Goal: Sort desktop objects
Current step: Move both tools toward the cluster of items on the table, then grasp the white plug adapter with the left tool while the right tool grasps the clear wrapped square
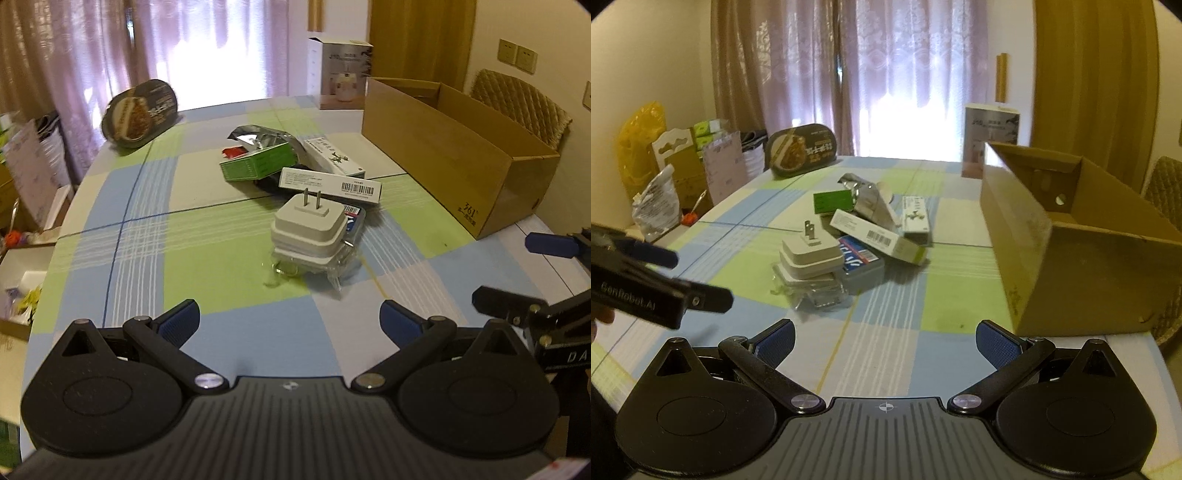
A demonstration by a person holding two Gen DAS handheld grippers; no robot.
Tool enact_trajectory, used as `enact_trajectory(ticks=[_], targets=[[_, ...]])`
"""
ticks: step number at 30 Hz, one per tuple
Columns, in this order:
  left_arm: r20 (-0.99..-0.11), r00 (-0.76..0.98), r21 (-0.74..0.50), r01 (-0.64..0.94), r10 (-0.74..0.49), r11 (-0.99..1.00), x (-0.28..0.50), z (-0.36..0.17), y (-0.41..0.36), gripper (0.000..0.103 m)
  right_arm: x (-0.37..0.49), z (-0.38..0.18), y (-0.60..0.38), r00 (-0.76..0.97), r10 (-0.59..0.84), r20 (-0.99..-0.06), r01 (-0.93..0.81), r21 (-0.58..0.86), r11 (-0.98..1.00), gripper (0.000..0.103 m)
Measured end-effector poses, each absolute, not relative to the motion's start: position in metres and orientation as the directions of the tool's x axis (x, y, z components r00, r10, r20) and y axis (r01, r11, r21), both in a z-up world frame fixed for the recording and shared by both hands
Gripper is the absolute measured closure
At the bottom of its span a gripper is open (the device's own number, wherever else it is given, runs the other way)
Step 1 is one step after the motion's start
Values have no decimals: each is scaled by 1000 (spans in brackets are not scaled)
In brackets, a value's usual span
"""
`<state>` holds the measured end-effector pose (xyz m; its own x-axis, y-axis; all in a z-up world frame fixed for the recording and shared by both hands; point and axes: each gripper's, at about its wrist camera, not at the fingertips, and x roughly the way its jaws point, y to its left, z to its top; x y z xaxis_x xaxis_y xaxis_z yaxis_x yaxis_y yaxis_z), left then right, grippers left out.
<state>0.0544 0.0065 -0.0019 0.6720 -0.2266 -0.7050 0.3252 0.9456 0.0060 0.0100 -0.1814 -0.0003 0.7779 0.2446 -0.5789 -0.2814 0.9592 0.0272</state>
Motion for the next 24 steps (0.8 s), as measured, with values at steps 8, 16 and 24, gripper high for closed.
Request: enact_trajectory(ticks=[8, 16, 24], targets=[[-701, 648, 24, 438, -297, 899, 95, -4, 2, 1, 28, -16, -170, 756, 267, -598, -330, 5, 944, 2], [-712, 607, 23, 522, -352, 853, 135, -16, -7, 1, 51, -28, -162, 749, 280, -600, -357, -10, 934, 2], [-740, 562, 9, 560, -371, 828, 166, -35, -12, 2, 66, -41, -155, 731, 305, -610, -380, 8, 925, 2]])
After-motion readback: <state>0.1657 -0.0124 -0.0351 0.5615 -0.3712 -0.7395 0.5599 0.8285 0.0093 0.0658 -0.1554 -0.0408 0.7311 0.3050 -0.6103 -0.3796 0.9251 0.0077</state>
